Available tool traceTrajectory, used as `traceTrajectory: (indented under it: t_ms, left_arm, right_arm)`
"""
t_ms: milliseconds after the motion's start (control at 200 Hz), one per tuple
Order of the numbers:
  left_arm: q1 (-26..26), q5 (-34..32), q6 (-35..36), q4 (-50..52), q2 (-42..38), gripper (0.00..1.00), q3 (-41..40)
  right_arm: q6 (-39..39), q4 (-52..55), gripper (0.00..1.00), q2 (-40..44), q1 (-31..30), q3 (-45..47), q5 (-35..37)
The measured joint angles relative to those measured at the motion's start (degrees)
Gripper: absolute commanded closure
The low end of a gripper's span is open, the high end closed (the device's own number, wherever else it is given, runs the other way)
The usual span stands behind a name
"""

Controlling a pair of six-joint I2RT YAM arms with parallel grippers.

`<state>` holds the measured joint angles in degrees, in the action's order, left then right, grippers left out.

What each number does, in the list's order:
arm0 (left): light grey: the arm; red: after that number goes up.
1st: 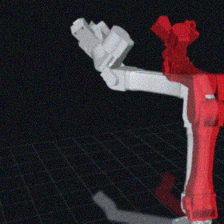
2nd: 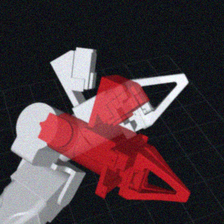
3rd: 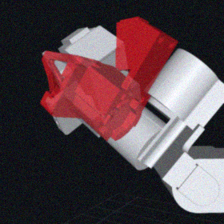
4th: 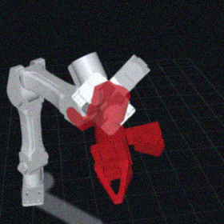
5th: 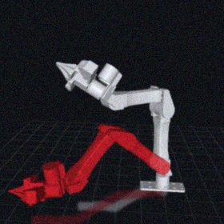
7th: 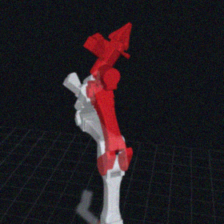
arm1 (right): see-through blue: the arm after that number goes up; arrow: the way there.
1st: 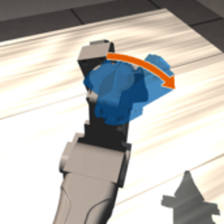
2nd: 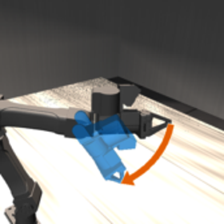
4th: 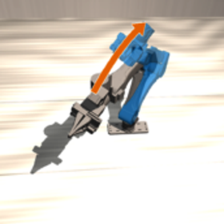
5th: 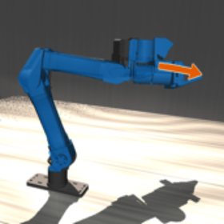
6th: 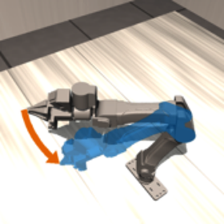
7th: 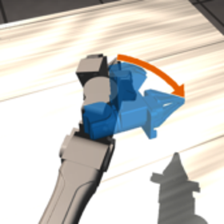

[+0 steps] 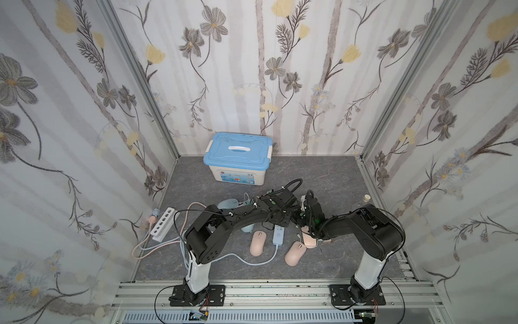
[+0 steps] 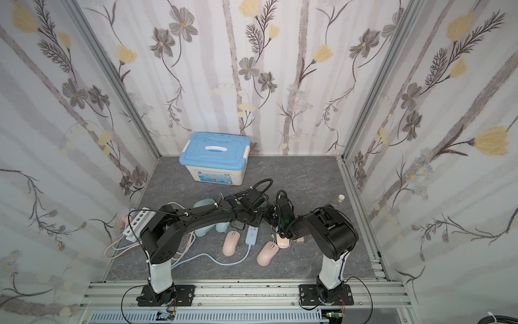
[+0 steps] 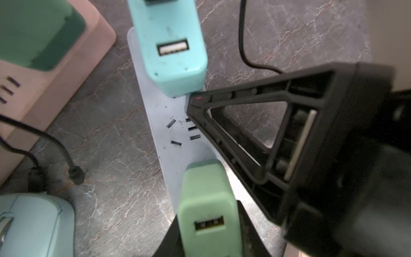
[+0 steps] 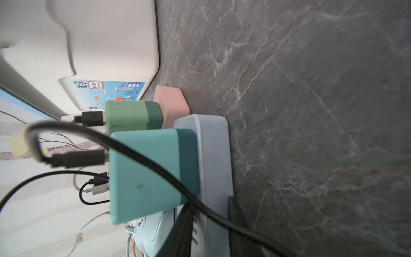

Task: Unplug the wireless mouse
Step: Remove the plug from the socket.

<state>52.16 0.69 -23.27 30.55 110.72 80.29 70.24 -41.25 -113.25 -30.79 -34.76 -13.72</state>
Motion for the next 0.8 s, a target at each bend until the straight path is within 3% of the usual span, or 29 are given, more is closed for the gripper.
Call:
traceTrajectory:
  t_ms: [130, 250, 460, 579, 689, 799]
  left_arm:
    - [-0.5, 2.0, -1.3, 7.2, 3.7, 1.0, 6.8]
    - [-1.2, 4.1, -2.3, 8.9, 4.9, 1.0, 8.1]
    - [-0.6, 1.5, -1.4, -2.4, -1.9, 1.0, -3.6]
    - [-0.5, 1.0, -0.3, -4.2, -2.7, 1.0, -4.9]
    - [-0.7, 1.8, -0.7, -0.2, -0.3, 1.0, -0.9]
    - [-1.7, 5.4, -2.0, 9.6, 4.9, 1.0, 8.1]
  right_arm:
    - [0.0, 0.0, 0.74, 0.1, 0.0, 0.0, 0.4]
    - [0.0, 0.2, 0.74, 0.2, -0.2, 0.1, 0.7]
    - [0.4, 0.5, 0.74, 0.3, -0.6, 0.2, 0.2]
    - [0.4, 0.4, 0.74, 0.2, -0.6, 0.1, 0.1]
    - [0.4, 0.4, 0.74, 0.2, -0.7, 0.1, 0.4]
    - [0.4, 0.5, 0.73, 0.3, -0.8, 0.1, 0.6]
